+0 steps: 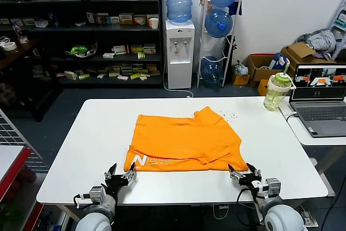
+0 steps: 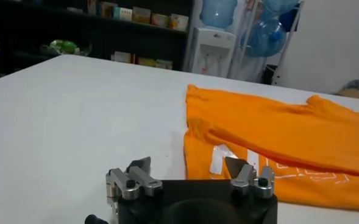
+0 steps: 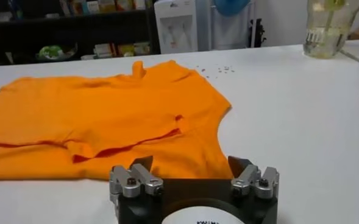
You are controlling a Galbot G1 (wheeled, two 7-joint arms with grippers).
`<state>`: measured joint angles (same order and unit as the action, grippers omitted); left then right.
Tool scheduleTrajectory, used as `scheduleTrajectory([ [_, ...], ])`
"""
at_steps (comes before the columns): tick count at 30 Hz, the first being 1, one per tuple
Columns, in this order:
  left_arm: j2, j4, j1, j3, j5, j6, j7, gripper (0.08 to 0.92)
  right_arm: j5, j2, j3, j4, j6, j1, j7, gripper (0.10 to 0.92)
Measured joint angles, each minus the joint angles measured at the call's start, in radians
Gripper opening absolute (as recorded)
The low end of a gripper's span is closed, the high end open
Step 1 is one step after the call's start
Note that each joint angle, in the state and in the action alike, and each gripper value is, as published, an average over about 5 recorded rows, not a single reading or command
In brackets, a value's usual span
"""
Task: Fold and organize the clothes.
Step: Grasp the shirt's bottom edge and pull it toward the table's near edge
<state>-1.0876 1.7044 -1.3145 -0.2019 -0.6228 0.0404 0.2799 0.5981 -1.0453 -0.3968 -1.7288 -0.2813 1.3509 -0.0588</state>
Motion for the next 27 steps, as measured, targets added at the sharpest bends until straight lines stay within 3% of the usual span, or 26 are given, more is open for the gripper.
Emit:
scheduleTrajectory([
  [19, 0.000, -0.001, 0.000, 0.014, 0.004, 0.000, 0.008, 0.273, 0.018, 0.012, -0.012, -0.007, 0.009, 0.013, -0.003, 0.169],
  [22, 0.002, 0.004, -0.001, 0.015, 0.001, 0.000, 0.011, 0.186, 0.026, 0.015, -0.017, -0.011, 0.014, 0.016, -0.007, 0.127],
  [27, 0.012, 0.020, -0.008, 0.011, -0.012, 0.002, 0.021, 0.096, 0.042, 0.024, -0.028, -0.028, 0.020, 0.026, -0.018, 0.124],
])
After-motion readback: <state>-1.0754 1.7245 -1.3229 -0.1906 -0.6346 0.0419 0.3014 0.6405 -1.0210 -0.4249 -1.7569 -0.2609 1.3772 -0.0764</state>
